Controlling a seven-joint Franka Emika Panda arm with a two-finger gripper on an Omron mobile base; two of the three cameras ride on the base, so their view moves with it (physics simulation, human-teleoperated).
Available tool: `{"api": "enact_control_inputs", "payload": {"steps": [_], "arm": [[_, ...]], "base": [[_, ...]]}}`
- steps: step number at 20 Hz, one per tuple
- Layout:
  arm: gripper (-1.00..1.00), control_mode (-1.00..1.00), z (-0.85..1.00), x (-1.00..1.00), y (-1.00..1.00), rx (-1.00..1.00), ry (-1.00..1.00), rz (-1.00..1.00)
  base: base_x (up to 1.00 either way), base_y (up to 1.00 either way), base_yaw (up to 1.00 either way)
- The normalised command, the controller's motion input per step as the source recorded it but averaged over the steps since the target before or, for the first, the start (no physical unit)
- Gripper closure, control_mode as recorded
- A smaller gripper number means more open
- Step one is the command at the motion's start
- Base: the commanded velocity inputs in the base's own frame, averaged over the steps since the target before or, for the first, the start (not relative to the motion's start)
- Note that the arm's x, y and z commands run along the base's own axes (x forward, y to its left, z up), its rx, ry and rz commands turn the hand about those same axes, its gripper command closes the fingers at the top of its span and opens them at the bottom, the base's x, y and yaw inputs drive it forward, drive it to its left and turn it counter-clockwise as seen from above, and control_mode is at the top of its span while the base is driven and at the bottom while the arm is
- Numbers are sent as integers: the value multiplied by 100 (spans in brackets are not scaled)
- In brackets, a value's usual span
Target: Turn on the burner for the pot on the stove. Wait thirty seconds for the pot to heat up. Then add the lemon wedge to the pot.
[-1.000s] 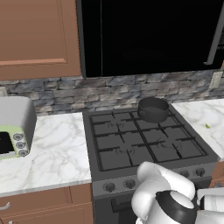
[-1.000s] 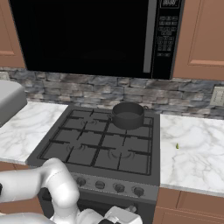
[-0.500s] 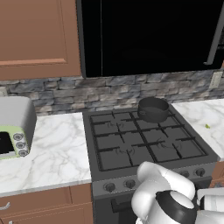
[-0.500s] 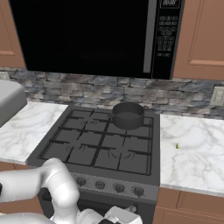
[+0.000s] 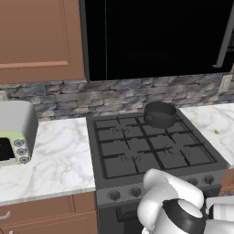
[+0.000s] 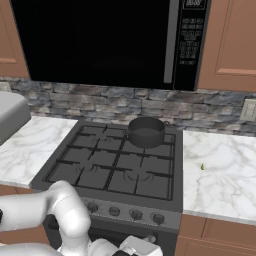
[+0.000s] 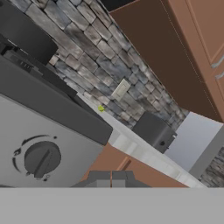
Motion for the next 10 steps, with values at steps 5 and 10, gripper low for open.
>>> {"api": "enact_control_inputs", "payload": {"steps": [5, 10], "arm": [[100, -100, 0, 0, 0, 0, 0, 0], [100, -100, 0, 0, 0, 0, 0, 0]], "base": [[0, 0, 0], [0, 0, 0]]}}
